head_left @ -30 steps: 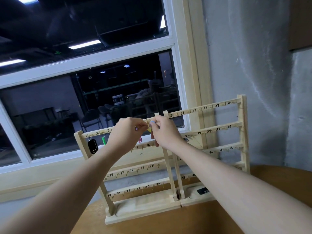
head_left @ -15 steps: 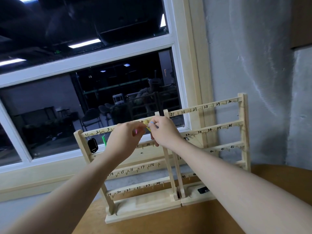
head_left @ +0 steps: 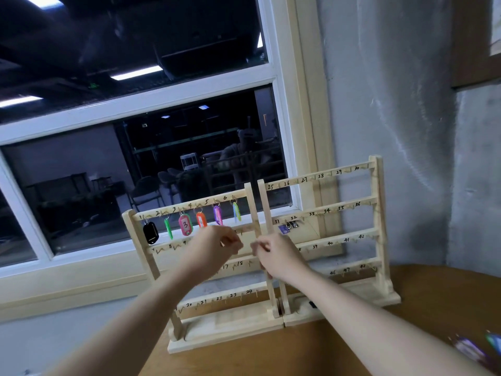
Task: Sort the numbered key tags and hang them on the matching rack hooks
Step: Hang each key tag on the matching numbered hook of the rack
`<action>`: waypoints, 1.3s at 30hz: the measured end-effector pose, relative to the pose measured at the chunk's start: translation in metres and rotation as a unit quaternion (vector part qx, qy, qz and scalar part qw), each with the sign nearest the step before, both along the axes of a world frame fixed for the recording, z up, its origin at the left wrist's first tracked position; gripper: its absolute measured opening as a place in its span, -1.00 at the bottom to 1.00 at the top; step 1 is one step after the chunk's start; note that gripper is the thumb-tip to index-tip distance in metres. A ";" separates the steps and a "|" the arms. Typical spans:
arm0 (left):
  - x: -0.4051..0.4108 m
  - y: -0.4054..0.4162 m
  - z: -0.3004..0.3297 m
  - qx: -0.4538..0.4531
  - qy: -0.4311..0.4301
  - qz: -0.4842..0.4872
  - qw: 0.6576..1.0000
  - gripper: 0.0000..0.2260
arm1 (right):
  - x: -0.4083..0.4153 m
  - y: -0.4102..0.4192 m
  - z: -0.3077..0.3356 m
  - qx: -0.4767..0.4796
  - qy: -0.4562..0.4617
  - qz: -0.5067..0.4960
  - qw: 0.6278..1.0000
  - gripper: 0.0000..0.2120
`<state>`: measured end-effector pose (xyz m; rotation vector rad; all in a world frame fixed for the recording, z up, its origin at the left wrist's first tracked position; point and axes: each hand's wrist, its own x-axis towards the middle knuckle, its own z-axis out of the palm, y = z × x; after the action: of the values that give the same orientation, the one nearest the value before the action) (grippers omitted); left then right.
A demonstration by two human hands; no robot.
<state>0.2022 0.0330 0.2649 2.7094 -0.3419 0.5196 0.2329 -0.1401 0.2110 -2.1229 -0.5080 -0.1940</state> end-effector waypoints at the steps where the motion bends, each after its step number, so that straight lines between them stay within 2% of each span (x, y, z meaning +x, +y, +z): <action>1: -0.003 -0.005 -0.007 0.000 0.023 -0.005 1.000 -0.90 | -0.006 -0.006 -0.008 -0.008 0.010 -0.001 1.000 -0.72; 11: -0.021 -0.070 -0.084 0.013 0.159 -0.051 0.986 -0.84 | -0.046 -0.122 -0.092 0.002 0.046 -0.099 0.994 -0.69; 14: -0.022 -0.103 -0.107 0.042 0.198 -0.078 0.976 -0.80 | -0.050 -0.172 -0.115 0.000 0.045 -0.147 0.988 -0.78; 20: -0.018 -0.174 -0.153 0.053 0.256 -0.113 0.958 -0.83 | -0.073 -0.260 -0.136 -0.140 0.089 -0.226 0.960 -0.66; 25: -0.012 -0.243 -0.169 0.106 0.288 -0.148 0.940 -0.77 | -0.079 -0.299 -0.150 -0.202 0.120 -0.261 0.936 -0.75; 30: 0.001 -0.277 -0.193 0.024 0.297 -0.152 0.942 -0.79 | -0.085 -0.298 -0.151 -0.235 0.146 -0.235 0.932 -0.94; 36: 0.016 -0.288 -0.223 -0.085 0.301 -0.135 0.940 -0.79 | -0.076 -0.299 -0.162 -0.259 0.157 -0.250 0.920 -0.82; 39: 0.020 -0.293 -0.229 -0.111 0.300 -0.137 0.938 -0.76 | -0.070 -0.298 -0.166 -0.255 0.151 -0.263 0.918 -0.78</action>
<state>0.2224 -0.2603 0.0358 2.3923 -0.4435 -0.3297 0.1631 -0.4384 0.0447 -2.7060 0.2407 -0.0289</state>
